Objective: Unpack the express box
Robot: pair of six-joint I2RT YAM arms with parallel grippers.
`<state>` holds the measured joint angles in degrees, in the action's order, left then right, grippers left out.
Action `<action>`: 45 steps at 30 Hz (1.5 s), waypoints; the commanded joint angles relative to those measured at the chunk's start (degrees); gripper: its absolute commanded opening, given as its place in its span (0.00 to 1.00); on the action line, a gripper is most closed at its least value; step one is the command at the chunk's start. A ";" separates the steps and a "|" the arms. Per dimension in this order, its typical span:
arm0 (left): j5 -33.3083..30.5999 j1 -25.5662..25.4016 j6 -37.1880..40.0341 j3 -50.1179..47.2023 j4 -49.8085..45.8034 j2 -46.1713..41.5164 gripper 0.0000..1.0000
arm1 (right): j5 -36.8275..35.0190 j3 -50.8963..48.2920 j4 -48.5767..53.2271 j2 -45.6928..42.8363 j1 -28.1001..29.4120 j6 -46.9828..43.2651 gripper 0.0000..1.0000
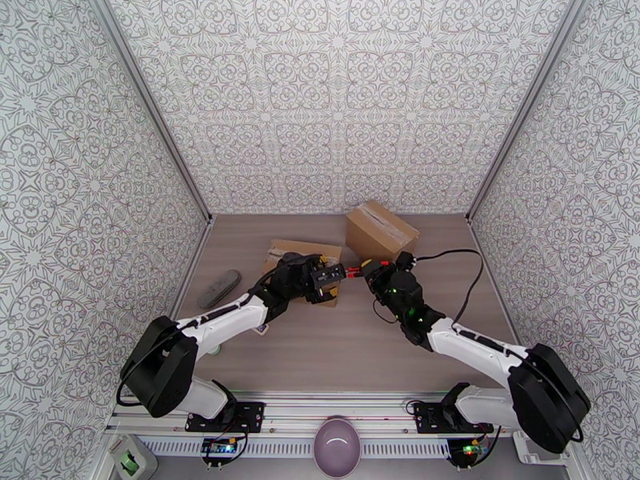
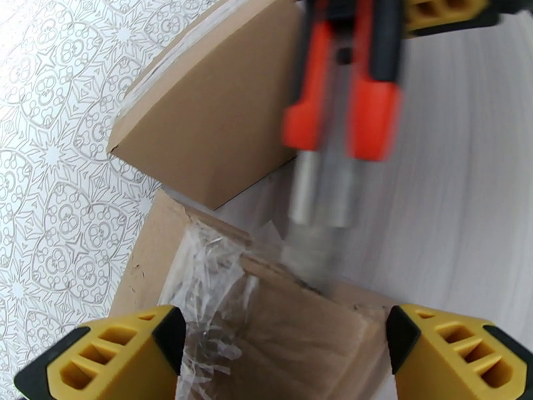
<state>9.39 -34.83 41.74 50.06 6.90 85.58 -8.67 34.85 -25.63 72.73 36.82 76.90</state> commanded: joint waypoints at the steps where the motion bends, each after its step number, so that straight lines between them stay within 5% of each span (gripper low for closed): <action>1: -3.17 0.46 -1.48 0.03 2.70 0.55 0.85 | 2.20 -1.52 3.06 -1.01 0.36 0.00 0.00; 14: 4.50 0.81 -0.88 -3.89 -0.09 -3.73 0.85 | -8.82 -3.42 1.26 -8.92 -2.92 -7.26 0.00; 28: 10.39 2.22 -1.57 -2.69 -0.98 -3.62 0.85 | -0.61 5.13 -14.10 6.77 -5.55 -9.43 0.00; 45: 10.21 2.21 -1.75 -1.73 -1.18 -3.18 0.85 | 1.11 7.52 -15.83 12.00 -5.57 -8.58 0.00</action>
<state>18.41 -33.10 40.64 46.81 7.46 82.13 -8.05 40.82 -39.20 84.51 31.48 68.31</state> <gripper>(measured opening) 0.852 0.204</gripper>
